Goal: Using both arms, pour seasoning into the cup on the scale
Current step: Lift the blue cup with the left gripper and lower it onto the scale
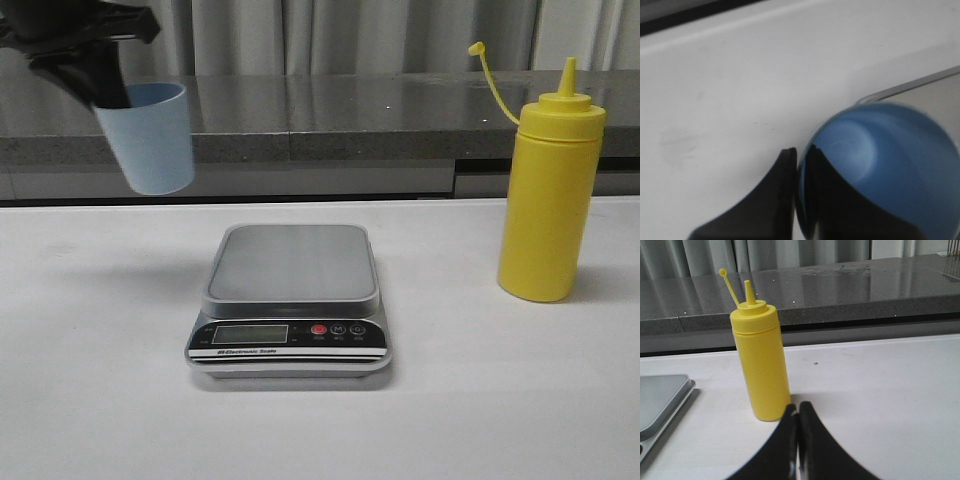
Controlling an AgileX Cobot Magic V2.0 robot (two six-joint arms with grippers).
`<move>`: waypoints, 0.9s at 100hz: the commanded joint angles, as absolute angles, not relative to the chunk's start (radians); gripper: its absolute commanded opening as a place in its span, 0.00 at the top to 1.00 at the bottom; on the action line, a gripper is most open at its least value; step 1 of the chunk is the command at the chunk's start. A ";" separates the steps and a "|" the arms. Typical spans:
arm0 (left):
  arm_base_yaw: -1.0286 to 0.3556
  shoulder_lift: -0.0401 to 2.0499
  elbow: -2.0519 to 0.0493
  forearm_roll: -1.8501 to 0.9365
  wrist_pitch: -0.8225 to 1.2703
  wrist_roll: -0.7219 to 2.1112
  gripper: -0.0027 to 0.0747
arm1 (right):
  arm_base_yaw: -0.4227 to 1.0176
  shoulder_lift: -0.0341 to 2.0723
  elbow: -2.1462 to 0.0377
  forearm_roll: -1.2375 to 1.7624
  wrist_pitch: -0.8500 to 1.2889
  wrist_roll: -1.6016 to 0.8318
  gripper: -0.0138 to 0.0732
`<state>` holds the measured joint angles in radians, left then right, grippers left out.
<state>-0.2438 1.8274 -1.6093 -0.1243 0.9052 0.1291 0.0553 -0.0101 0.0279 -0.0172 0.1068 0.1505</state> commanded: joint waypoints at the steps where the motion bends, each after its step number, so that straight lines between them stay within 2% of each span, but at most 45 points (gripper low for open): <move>1: -0.306 1.768 -1.661 -0.141 0.885 0.141 0.98 | 0.056 -0.033 0.010 -0.014 0.025 0.150 0.92; 32: -0.479 1.819 -1.663 -0.134 0.871 0.192 0.98 | 0.056 -0.033 0.010 -0.014 0.025 0.150 0.92; 66: -0.495 1.888 -1.663 -0.134 0.867 0.192 0.97 | 0.056 -0.033 0.010 -0.014 0.025 0.150 0.92; 78: -0.495 1.888 -1.663 -0.134 0.867 0.192 0.85 | 0.056 -0.033 0.010 -0.014 0.025 0.150 0.92; 90: -0.495 1.888 -1.663 -0.134 0.872 0.192 0.64 | 0.056 -0.033 0.010 -0.014 0.025 0.150 0.92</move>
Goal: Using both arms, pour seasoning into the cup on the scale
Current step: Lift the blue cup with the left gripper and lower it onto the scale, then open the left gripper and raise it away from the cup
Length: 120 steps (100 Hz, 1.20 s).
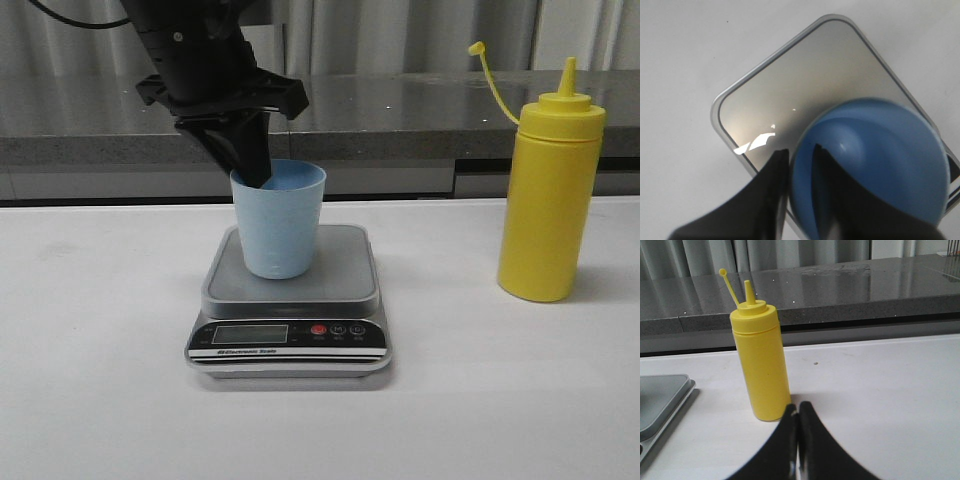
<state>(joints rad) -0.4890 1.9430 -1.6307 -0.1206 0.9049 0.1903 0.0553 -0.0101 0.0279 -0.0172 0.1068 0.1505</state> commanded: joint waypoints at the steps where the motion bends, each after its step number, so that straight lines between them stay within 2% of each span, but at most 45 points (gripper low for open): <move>1: -0.495 1.888 -1.663 -0.134 0.872 0.192 0.63 | 0.056 -0.033 0.010 -0.014 0.025 0.150 0.92; 12: -0.495 1.888 -1.665 -0.134 0.867 0.192 0.52 | 0.056 -0.033 0.010 -0.014 0.025 0.150 0.92; 53: -0.493 1.789 -1.666 -0.132 0.849 0.167 0.53 | 0.056 -0.033 0.010 -0.014 0.025 0.150 0.92; 74: -0.492 1.682 -1.663 -0.103 0.849 0.121 0.68 | 0.056 -0.033 0.010 -0.014 0.025 0.150 0.92; 96: -0.483 1.599 -1.653 -0.030 0.852 0.039 0.99 | 0.056 -0.033 0.010 -0.014 0.025 0.150 0.92; 120: -0.433 1.530 -1.650 -0.027 0.852 0.014 0.99 | 0.056 -0.033 0.010 -0.014 0.025 0.150 0.92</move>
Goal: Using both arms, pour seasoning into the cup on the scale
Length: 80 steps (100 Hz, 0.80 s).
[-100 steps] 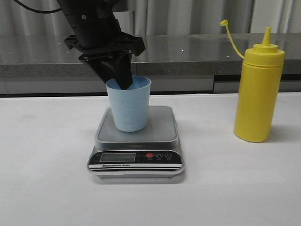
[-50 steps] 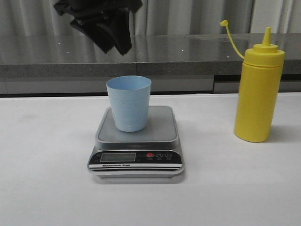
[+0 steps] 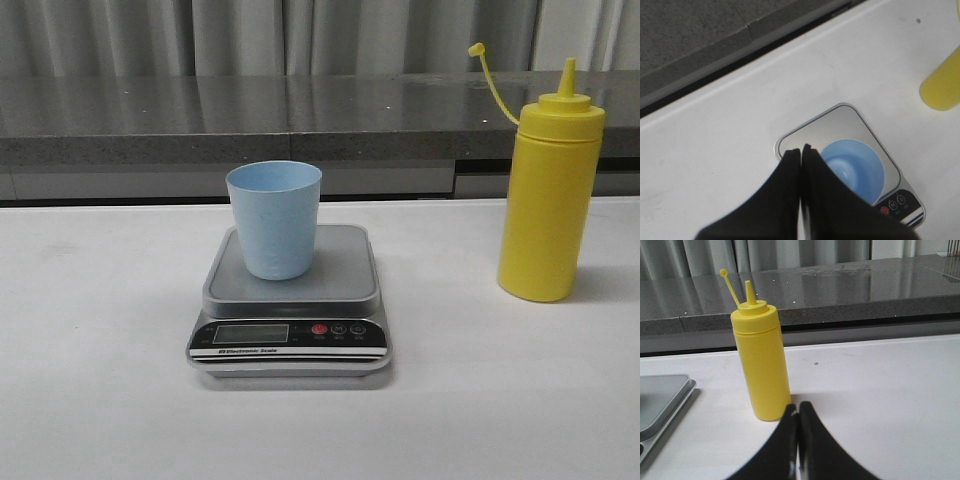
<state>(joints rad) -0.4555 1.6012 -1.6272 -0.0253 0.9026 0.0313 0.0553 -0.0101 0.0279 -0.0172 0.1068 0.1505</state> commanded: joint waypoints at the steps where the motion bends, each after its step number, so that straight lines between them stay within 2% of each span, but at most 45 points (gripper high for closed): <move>1: -0.431 1.526 -1.648 -0.027 0.850 0.014 0.99 | 0.056 -0.033 0.010 -0.014 0.025 0.150 0.92; 31: -0.291 1.359 -1.442 -0.027 0.745 -0.013 0.99 | 0.056 -0.033 0.010 -0.014 0.025 0.150 0.92; 80: -0.021 0.917 -0.985 -0.027 0.549 -0.038 0.99 | 0.056 -0.033 0.010 -0.014 0.025 0.150 0.92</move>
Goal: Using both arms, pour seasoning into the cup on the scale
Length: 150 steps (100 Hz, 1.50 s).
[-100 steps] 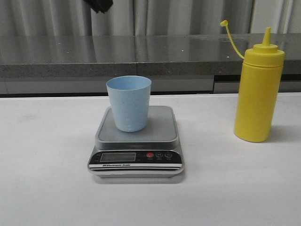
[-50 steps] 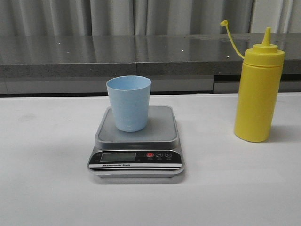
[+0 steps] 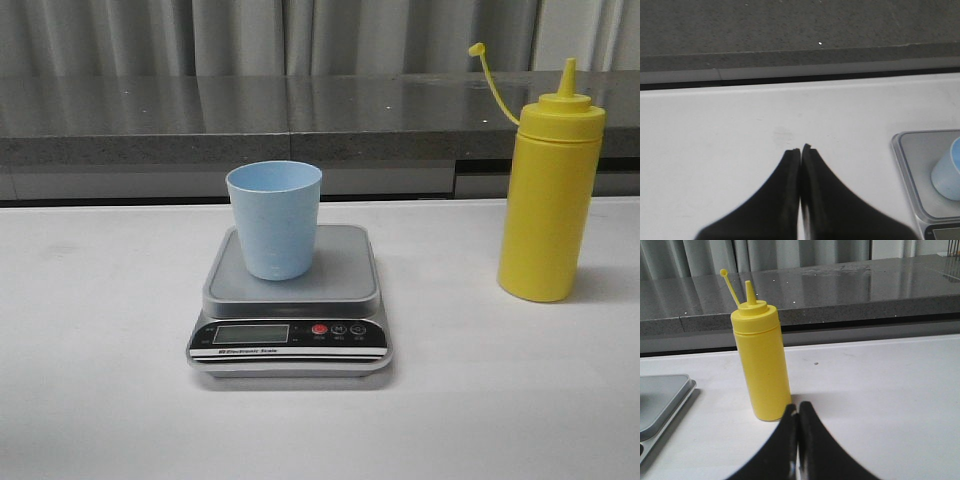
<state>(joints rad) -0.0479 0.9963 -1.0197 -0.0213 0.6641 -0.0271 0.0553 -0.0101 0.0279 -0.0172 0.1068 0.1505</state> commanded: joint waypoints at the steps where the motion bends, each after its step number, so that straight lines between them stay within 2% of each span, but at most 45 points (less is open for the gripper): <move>1: -0.018 0.904 -0.972 -0.027 0.545 -0.038 0.99 | 0.056 -0.033 0.010 -0.014 0.025 0.150 0.92; 42: -0.005 0.517 -0.594 -0.025 0.329 -0.038 0.99 | 0.056 -0.033 0.010 -0.014 0.025 0.149 0.92; 85: -0.005 0.189 -0.405 -0.025 0.323 -0.038 0.99 | 0.056 -0.033 0.010 -0.014 0.025 0.149 0.92; 117: -0.005 0.130 -0.380 -0.025 0.328 -0.038 0.99 | 0.056 -0.032 -0.003 -0.015 -0.041 0.149 0.92; 133: -0.005 0.130 -0.380 -0.025 0.328 -0.038 0.99 | 0.056 0.009 -0.074 -0.015 0.043 0.149 0.92; 150: -0.005 0.130 -0.380 -0.025 0.328 -0.038 0.99 | 0.056 0.150 -0.208 -0.024 0.169 0.149 0.92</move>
